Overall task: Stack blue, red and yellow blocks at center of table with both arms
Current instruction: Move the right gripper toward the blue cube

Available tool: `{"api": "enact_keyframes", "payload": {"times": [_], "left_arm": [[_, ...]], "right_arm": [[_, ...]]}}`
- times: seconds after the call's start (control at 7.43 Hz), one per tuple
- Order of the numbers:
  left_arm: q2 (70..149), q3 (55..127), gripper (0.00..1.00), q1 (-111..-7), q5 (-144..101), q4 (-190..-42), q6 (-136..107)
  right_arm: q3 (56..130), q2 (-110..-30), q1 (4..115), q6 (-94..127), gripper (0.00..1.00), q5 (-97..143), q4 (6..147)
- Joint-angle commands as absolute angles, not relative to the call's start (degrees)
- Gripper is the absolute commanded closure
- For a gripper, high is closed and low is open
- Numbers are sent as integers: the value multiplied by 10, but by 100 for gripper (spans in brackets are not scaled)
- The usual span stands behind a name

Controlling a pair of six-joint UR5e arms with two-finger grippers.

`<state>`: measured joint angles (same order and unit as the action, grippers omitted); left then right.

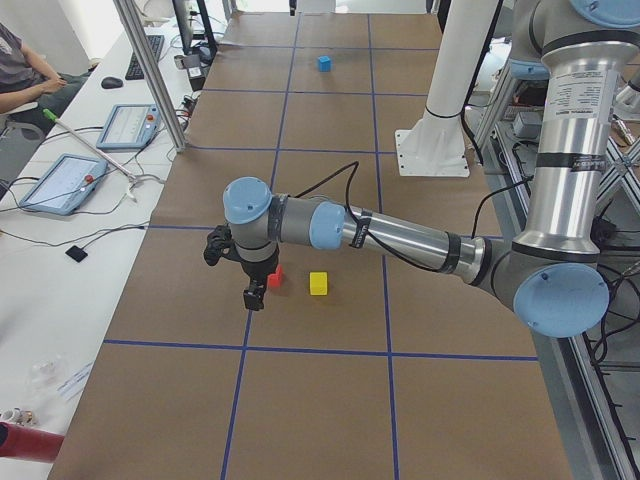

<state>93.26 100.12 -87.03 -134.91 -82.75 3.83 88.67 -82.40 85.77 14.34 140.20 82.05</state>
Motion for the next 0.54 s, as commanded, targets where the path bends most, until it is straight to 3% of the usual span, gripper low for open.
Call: {"api": "enact_keyframes", "payload": {"times": [0.0,0.4], "left_arm": [[932,996,0,-875,-1349,-827,38],[912,1000,0,-876,-1352,-834,41]], "right_arm": [[900,-829,860,143,0,1382,820],[920,-858,816,145,0,1376,760]]}}
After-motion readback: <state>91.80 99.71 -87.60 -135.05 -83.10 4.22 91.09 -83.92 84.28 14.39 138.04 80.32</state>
